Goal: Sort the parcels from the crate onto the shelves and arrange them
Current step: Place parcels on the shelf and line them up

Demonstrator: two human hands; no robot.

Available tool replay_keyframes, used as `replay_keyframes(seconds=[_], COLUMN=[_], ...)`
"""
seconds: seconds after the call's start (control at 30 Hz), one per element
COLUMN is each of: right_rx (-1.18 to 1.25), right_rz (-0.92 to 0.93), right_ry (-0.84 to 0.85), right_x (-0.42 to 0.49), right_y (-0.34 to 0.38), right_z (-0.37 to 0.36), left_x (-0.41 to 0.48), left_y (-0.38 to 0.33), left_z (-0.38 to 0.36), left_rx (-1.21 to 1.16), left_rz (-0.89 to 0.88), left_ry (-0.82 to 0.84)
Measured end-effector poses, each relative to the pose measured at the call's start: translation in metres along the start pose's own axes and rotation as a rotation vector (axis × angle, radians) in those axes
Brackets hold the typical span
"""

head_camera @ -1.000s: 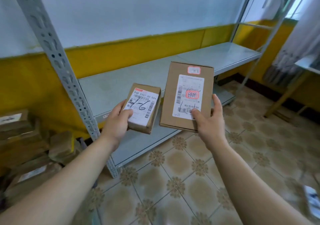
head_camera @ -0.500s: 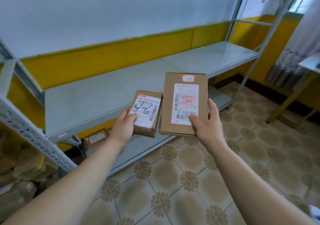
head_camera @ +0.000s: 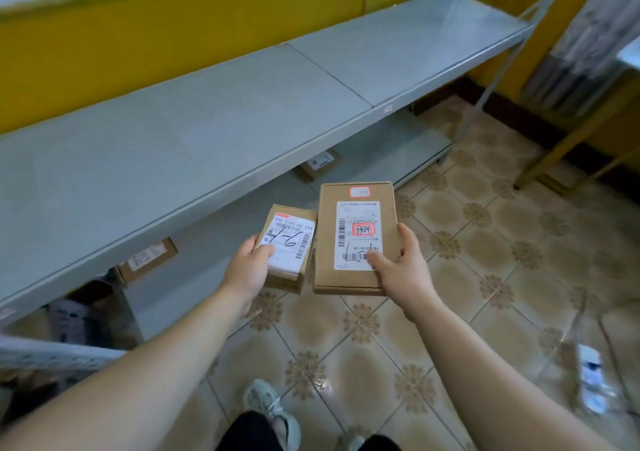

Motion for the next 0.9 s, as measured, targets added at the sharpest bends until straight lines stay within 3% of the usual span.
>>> replay_keyframes(seconds=[0.2,0.37,0.6,0.9], right_rx=[-0.067,-0.09,-0.103,-0.028], right_rz=[-0.069,-0.023,0.148,0.269], right_ry=[0.106,0.259,0.442,0.537], right_x=[0.081,0.169,0.299,0.401], right_y=[-0.028,-0.066,-0.157,-0.284], right_z=[-0.071,-0.143,-0.255,-0.405], left_x=[0.096,0.172,0.313,0.477], left_y=[0.03,0.065,0.131,0.241], left_z=[0.009,0.012,0.005,0.028], left_rx=[-0.017,-0.066,-0.1,-0.064], left_rz=[0.108,0.147,0.078,-0.026], left_ry=[-0.061,-0.198,-0.394,-0.527])
Point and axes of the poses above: each hand's wrist, its own x-axis towards the middle knuckle, its own z-axis out of the back of the hand, y = z × x, the point moved 2 cm from there along x, towards the middle knuckle, and after that the axes turned 9 degrees about z, right-handed, at the moved point
